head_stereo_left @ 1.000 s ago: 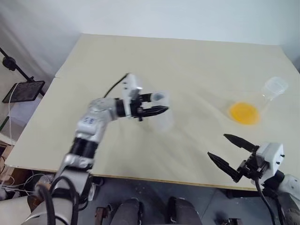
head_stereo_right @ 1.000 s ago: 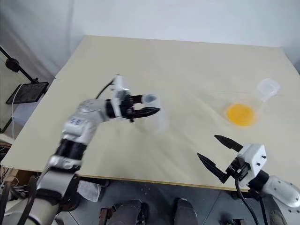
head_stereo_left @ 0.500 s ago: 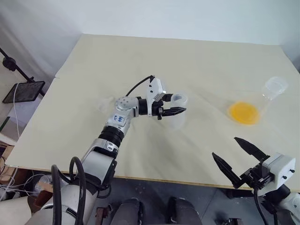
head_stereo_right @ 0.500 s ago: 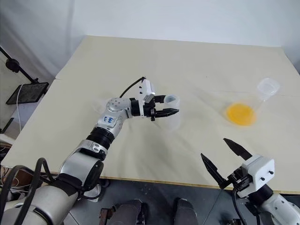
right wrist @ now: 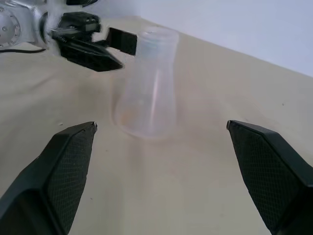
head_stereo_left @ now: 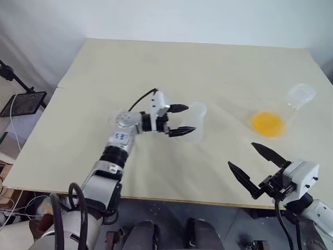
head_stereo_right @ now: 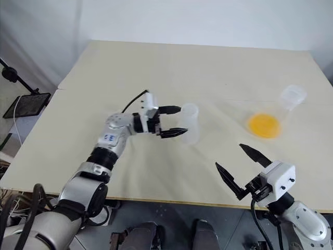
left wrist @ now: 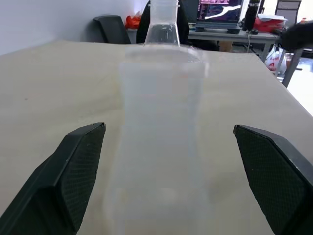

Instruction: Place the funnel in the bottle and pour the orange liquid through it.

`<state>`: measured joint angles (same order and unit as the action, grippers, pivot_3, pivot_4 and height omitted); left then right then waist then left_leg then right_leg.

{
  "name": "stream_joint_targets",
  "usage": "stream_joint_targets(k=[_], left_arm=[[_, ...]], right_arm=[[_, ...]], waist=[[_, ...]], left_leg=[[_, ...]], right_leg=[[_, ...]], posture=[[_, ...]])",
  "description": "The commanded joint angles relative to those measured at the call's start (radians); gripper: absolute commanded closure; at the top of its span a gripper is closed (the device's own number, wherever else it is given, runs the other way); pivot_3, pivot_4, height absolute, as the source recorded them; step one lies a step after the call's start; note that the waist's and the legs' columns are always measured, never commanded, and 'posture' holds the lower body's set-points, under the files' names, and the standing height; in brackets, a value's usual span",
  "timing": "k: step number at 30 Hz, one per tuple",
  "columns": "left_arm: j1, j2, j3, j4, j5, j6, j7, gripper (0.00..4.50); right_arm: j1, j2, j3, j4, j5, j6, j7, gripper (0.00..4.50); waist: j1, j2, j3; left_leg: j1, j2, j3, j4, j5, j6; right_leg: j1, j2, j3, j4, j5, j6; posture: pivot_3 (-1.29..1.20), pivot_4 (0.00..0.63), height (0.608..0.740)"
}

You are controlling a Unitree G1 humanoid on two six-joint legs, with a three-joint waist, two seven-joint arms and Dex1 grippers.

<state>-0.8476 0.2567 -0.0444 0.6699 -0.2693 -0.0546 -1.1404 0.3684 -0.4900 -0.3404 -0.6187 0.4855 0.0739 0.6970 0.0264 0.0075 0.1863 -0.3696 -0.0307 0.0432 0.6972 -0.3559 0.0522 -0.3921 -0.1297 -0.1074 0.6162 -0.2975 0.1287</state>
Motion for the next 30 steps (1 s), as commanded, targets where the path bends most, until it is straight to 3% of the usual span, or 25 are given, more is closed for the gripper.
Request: stream_joint_targets(k=[1, 11, 16, 21, 27, 30], left_arm=[[0.098, 0.061, 0.076, -0.153, -0.073, 0.046, -0.004, 0.03], [0.647, 0.217, 0.422, -0.707, -0.256, 0.236, 0.254, 0.03], [0.971, 0.213, 0.692, -0.777, -0.296, 0.206, 0.364, 0.03], [1.165, 0.197, 0.834, -0.800, -0.340, 0.190, 0.398, 0.03], [1.207, 0.181, 0.810, -0.857, -0.356, 0.198, 0.423, 0.03], [1.122, 0.191, 0.704, -0.881, -0.319, 0.217, 0.457, 0.03]], right_arm=[[-0.043, -0.031, -0.001, 0.029, 0.028, -0.004, 0.035, 0.00], [-0.285, -0.055, 0.113, 0.136, 0.075, 0.009, 0.129, 0.00], [-0.418, -0.059, 0.213, 0.204, 0.100, 0.039, 0.216, 0.00], [-0.511, -0.061, 0.264, 0.253, 0.102, 0.049, 0.278, 0.00], [-0.549, -0.051, 0.276, 0.278, 0.096, 0.053, 0.285, 0.00], [-0.552, -0.049, 0.286, 0.290, 0.085, 0.042, 0.290, 0.00]], waist=[[-0.002, 0.000, 0.000], [-0.006, 0.000, 0.000], [-0.013, 0.000, 0.000], [-0.002, 0.000, 0.000], [-0.001, 0.000, 0.000], [-0.002, 0.000, 0.000]], left_leg=[[0.000, 0.000, -0.001, 0.000, 0.000, 0.000], [0.000, 0.000, -0.007, 0.001, 0.000, -0.001], [0.001, 0.002, -0.007, 0.000, -0.001, -0.003], [0.000, 0.004, -0.007, 0.000, -0.002, -0.003], [0.000, 0.003, -0.009, 0.001, -0.004, -0.003], [0.001, 0.003, -0.008, 0.000, -0.004, -0.003]], right_leg=[[0.000, 0.000, 0.000, 0.000, 0.000, 0.000], [0.002, -0.004, 0.005, 0.000, 0.000, 0.000], [0.003, -0.005, 0.005, -0.004, 0.000, -0.001], [0.003, -0.006, 0.004, -0.006, -0.001, -0.002], [0.004, -0.009, 0.004, -0.010, -0.001, -0.002], [0.004, -0.009, 0.003, -0.009, -0.001, -0.002]], posture=[[0.00, 0.150, 0.740], [0.00, 0.150, 0.740], [0.00, 0.150, 0.740], [0.00, 0.150, 0.740], [0.00, 0.150, 0.740], [0.00, 0.150, 0.740]])
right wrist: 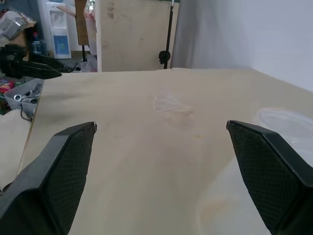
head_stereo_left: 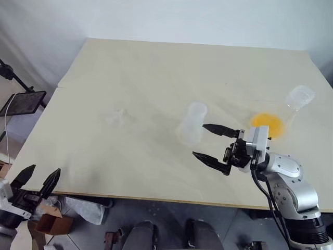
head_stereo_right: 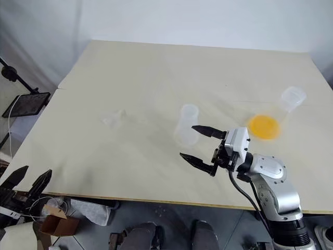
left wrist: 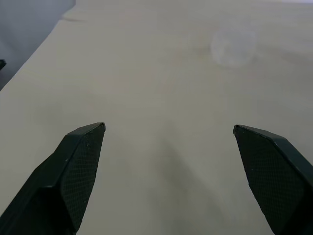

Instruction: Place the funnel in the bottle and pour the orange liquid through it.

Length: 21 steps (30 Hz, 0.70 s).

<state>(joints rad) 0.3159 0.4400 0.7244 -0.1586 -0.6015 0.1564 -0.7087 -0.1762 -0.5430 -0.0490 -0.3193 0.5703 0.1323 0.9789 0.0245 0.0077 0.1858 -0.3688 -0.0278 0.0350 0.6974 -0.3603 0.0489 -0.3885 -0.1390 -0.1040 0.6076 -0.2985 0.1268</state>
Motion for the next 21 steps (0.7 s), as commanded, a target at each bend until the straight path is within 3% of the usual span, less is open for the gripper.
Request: stream_joint_targets(k=[1, 6, 10, 21], left_arm=[[-0.080, 0.016, -0.107, -0.056, 0.027, 0.017, 0.035, 0.03], [-0.376, 0.037, -0.341, 0.029, 0.153, 0.106, 0.139, 0.03], [-0.518, 0.024, -0.367, 0.159, 0.220, 0.068, 0.223, 0.03], [-0.821, -0.014, -0.503, 0.538, 0.309, -0.044, 0.177, 0.03]], right_arm=[[-0.010, 0.005, -0.003, -0.007, -0.002, -0.018, 0.007, 0.00], [0.006, 0.003, -0.026, -0.020, -0.024, -0.027, -0.026, 0.00], [0.033, 0.006, -0.035, -0.049, -0.026, -0.023, -0.059, 0.00], [0.090, 0.014, -0.044, -0.106, -0.036, -0.023, -0.129, 0.00]], waist=[[0.000, 0.000, 0.000], [-0.001, -0.001, -0.001], [-0.023, -0.001, -0.001], [-0.005, -0.002, -0.001]], left_leg=[[0.000, 0.000, 0.000, 0.000, 0.000, 0.000], [-0.001, -0.002, 0.001, 0.001, 0.001, 0.001], [0.000, -0.003, 0.004, -0.002, 0.000, 0.001], [0.000, -0.003, 0.004, 0.001, 0.001, 0.002]], right_leg=[[-0.001, 0.000, 0.000, 0.001, 0.000, 0.000], [-0.001, 0.005, 0.000, 0.007, 0.000, 0.000], [-0.005, 0.008, -0.002, 0.011, 0.000, 0.000], [-0.004, 0.008, -0.007, 0.012, 0.000, 0.001]], posture=[[0.00, 0.150, 0.740], [0.00, 0.150, 0.740], [0.00, 0.150, 0.740], [0.00, 0.150, 0.740]])
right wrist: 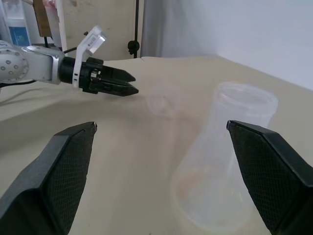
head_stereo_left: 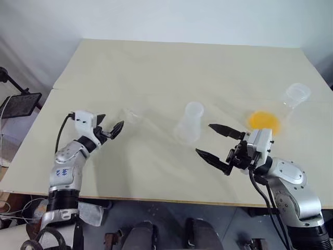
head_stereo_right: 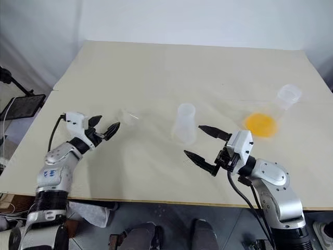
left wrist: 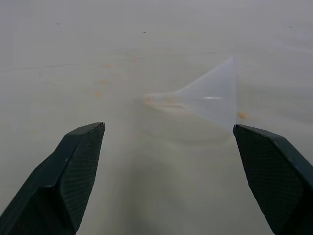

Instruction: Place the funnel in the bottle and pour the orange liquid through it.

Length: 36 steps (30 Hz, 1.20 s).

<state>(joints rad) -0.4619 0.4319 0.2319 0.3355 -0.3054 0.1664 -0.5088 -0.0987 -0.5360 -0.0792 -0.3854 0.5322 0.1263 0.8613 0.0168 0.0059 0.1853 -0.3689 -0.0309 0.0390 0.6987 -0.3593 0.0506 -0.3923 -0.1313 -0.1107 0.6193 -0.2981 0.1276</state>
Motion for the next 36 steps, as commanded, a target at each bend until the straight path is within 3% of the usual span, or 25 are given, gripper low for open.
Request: stream_joint_targets(k=[1, 9, 20, 28, 36], left_arm=[[-0.057, -0.008, -0.016, 0.066, 0.017, -0.065, -0.027, 0.03], [-0.069, -0.013, -0.047, 0.088, 0.031, -0.111, -0.083, 0.03], [-0.056, -0.029, -0.022, 0.060, 0.025, -0.099, -0.034, 0.03], [-0.187, 0.044, -0.025, 0.221, 0.058, -0.090, -0.037, 0.03], [-0.487, 0.108, -0.108, 0.603, 0.152, -0.117, -0.173, 0.03]], right_arm=[[0.017, 0.010, -0.012, -0.044, 0.002, -0.017, -0.015, 0.00], [0.043, 0.013, -0.016, -0.060, 0.004, -0.021, -0.022, 0.00], [0.031, 0.014, -0.009, -0.046, 0.003, -0.020, -0.020, 0.00], [0.017, 0.020, -0.009, -0.034, -0.005, -0.021, -0.027, 0.00], [0.023, 0.042, -0.004, -0.022, -0.029, -0.046, -0.036, 0.00]], waist=[[0.005, 0.000, 0.000], [0.007, 0.000, 0.000], [0.008, 0.000, 0.000], [0.008, 0.000, 0.000], [0.008, 0.000, 0.000]], left_leg=[[0.000, 0.000, 0.000, 0.000, 0.000, 0.000], [0.000, 0.000, 0.000, 0.000, 0.000, 0.000], [0.000, 0.000, 0.000, 0.000, 0.000, 0.000], [0.000, 0.000, 0.000, 0.000, 0.000, 0.000], [-0.001, -0.002, 0.000, 0.000, 0.001, 0.001]], right_leg=[[0.000, 0.000, 0.000, 0.000, 0.000, 0.000], [0.000, 0.000, -0.001, 0.000, 0.000, 0.000], [0.000, 0.000, 0.000, 0.000, 0.000, 0.000], [0.000, 0.000, -0.001, 0.000, 0.000, 0.000], [0.000, 0.000, -0.003, 0.000, 0.000, 0.000]], posture=[[0.00, 0.150, 0.740], [0.00, 0.150, 0.740], [0.00, 0.150, 0.740], [0.00, 0.150, 0.740], [0.00, 0.150, 0.740]])
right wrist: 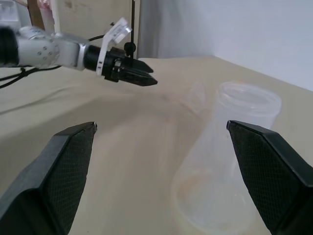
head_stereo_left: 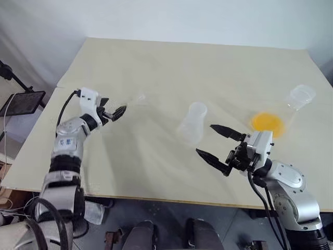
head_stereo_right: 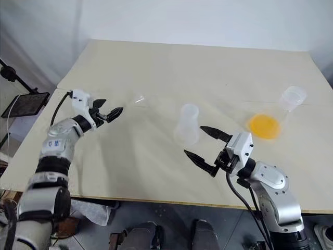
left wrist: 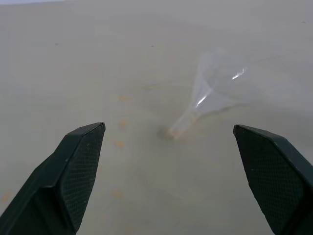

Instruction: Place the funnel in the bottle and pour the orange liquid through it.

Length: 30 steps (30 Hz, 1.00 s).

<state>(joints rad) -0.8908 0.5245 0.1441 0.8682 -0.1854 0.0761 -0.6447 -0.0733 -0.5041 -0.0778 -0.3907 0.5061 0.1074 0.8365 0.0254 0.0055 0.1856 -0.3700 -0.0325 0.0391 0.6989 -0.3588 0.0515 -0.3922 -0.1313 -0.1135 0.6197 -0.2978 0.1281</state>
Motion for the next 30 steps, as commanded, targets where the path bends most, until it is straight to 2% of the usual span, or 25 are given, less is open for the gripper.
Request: stream_joint_targets(k=[1, 9, 17, 21, 26, 30], left_arm=[[-0.088, 0.015, -0.030, 0.110, 0.045, -0.030, -0.045, 0.03], [-0.212, 0.013, -0.117, 0.317, 0.164, -0.057, -0.106, 0.03], [-0.256, -0.014, -0.135, 0.373, 0.213, -0.097, -0.112, 0.03], [-0.186, 0.089, -0.196, 0.267, 0.247, -0.078, -0.335, 0.03], [-0.087, 0.192, -0.190, 0.129, 0.226, -0.052, -0.449, 0.03], [-0.004, 0.177, -0.096, -0.011, 0.110, -0.008, -0.462, 0.03]], right_arm=[[-0.001, 0.014, -0.006, -0.016, -0.006, -0.030, -0.014, 0.00], [0.020, 0.028, -0.017, -0.023, -0.024, -0.053, -0.035, 0.00], [0.042, 0.034, -0.017, -0.031, -0.037, -0.075, -0.052, 0.00], [0.091, 0.028, -0.048, -0.061, -0.033, -0.078, -0.075, 0.00], [0.095, 0.029, -0.033, -0.061, -0.028, -0.073, -0.071, 0.00], [0.071, 0.029, -0.023, -0.038, -0.025, -0.072, -0.057, 0.00]], waist=[[-0.001, 0.000, 0.000], [-0.003, -0.001, 0.001], [0.001, -0.002, 0.001], [-0.007, -0.002, 0.001], [-0.028, -0.002, 0.001], [-0.023, -0.002, 0.001]], left_leg=[[0.000, 0.000, 0.000, 0.000, 0.000, 0.000], [0.000, 0.000, 0.000, -0.001, 0.000, 0.000], [-0.001, 0.000, -0.001, 0.000, 0.000, 0.000], [-0.001, 0.000, 0.000, -0.001, 0.000, 0.000], [-0.001, 0.002, 0.001, -0.001, 0.000, 0.000], [0.000, 0.002, 0.000, 0.000, 0.000, 0.000]], right_leg=[[0.000, 0.000, 0.000, 0.000, 0.000, 0.000], [-0.001, 0.000, -0.001, 0.000, 0.000, 0.000], [-0.001, 0.000, -0.001, 0.000, 0.000, 0.000], [-0.001, 0.000, -0.001, 0.000, 0.000, 0.000], [-0.002, 0.001, -0.001, 0.000, 0.000, 0.000], [-0.001, 0.000, 0.000, 0.001, 0.000, 0.000]], posture=[[0.00, 0.150, 0.740], [0.00, 0.150, 0.740], [0.00, 0.150, 0.740], [0.00, 0.150, 0.740], [0.00, 0.150, 0.740], [0.00, 0.150, 0.740]])
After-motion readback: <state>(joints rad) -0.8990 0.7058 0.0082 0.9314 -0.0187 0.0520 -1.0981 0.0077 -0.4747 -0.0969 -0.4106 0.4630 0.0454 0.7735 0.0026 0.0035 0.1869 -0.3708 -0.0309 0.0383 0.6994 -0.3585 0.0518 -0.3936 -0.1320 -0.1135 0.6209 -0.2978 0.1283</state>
